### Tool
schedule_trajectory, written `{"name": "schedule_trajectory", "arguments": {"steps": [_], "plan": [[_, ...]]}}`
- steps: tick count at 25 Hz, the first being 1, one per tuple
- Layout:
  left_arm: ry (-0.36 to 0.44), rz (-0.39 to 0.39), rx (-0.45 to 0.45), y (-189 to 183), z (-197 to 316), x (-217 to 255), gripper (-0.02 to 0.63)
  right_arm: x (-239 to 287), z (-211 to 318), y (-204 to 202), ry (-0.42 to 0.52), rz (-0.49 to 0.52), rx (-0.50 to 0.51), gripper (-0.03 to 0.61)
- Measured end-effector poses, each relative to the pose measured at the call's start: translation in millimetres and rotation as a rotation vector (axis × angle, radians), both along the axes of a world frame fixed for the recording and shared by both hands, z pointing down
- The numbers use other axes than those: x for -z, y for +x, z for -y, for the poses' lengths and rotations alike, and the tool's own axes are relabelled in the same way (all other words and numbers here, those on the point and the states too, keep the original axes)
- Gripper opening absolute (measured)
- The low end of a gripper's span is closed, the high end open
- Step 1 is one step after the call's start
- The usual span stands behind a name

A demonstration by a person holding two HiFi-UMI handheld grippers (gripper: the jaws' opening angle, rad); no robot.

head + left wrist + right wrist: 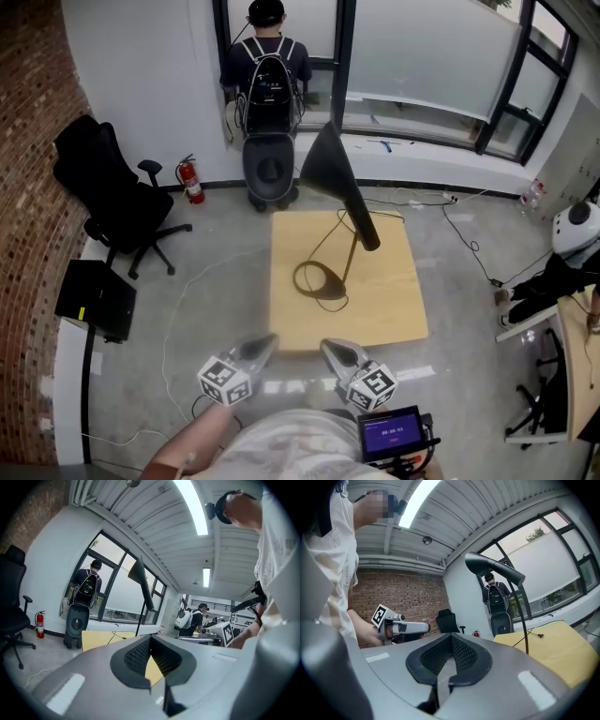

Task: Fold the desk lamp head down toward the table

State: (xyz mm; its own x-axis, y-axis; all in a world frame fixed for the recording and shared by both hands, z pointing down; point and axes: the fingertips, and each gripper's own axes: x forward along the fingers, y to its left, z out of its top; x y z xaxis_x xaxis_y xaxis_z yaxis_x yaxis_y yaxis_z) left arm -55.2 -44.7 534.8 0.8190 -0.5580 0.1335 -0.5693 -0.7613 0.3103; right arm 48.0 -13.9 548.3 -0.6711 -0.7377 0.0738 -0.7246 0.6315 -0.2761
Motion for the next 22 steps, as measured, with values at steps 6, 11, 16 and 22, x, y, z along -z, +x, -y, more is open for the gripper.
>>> {"name": "schedule_trajectory", "arguments": {"steps": [6, 11, 16, 22], "plan": [[0.018, 0.009, -0.015, 30.4, 35.4, 10.0, 0.0, 1.2, 30.4, 34.8, 0.007, 0.005, -0.041, 0.012], [0.017, 0.02, -0.011, 52.1, 59.8, 14.9, 0.0, 8.0, 51.3, 52.7, 0.023, 0.007, -0.044, 0.012], [0.014, 0.032, -0.014, 72.4, 82.1, 11.5, 0.0, 5.1, 72.0, 70.0, 0.028, -0.02, -0.051, 0.012], [0.029, 0.045, -0.02, 85.9, 108.3, 17.7, 0.0, 9.0, 99.1, 86.6, 0.042, -0.029, -0.073, 0.012]]}}
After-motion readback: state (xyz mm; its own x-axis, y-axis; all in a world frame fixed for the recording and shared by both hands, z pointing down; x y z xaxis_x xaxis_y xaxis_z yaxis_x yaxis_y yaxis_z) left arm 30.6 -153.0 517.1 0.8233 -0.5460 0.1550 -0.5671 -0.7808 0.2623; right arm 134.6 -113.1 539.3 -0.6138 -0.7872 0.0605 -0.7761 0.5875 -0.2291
